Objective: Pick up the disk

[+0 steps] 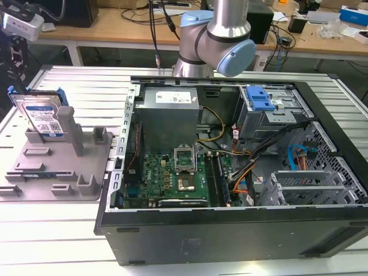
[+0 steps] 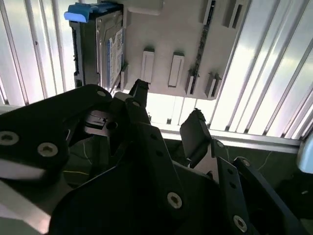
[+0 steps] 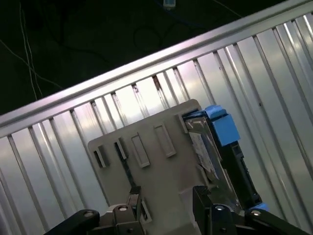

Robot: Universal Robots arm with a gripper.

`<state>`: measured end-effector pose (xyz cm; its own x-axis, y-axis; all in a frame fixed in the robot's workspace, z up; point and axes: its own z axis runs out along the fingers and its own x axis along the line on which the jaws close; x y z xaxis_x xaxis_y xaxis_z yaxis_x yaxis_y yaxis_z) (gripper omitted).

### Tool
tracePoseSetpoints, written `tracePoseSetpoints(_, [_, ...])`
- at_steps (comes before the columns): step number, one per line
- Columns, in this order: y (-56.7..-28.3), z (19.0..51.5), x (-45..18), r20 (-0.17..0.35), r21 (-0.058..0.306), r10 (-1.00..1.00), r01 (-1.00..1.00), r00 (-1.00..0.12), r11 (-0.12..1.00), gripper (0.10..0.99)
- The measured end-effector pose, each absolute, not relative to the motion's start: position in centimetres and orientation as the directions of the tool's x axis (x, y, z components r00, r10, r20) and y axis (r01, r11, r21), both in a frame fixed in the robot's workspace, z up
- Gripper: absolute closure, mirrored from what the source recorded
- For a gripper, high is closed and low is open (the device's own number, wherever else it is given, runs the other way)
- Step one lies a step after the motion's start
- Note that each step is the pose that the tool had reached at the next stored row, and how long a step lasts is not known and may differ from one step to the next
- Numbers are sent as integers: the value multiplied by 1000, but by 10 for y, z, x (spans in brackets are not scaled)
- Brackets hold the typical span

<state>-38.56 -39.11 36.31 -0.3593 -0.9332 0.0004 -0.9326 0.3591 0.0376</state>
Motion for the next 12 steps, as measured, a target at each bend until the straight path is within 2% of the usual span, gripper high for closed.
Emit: tracePoseSetpoints(12, [-391, 362, -385, 1, 37, -994, -994, -107, 107, 545])
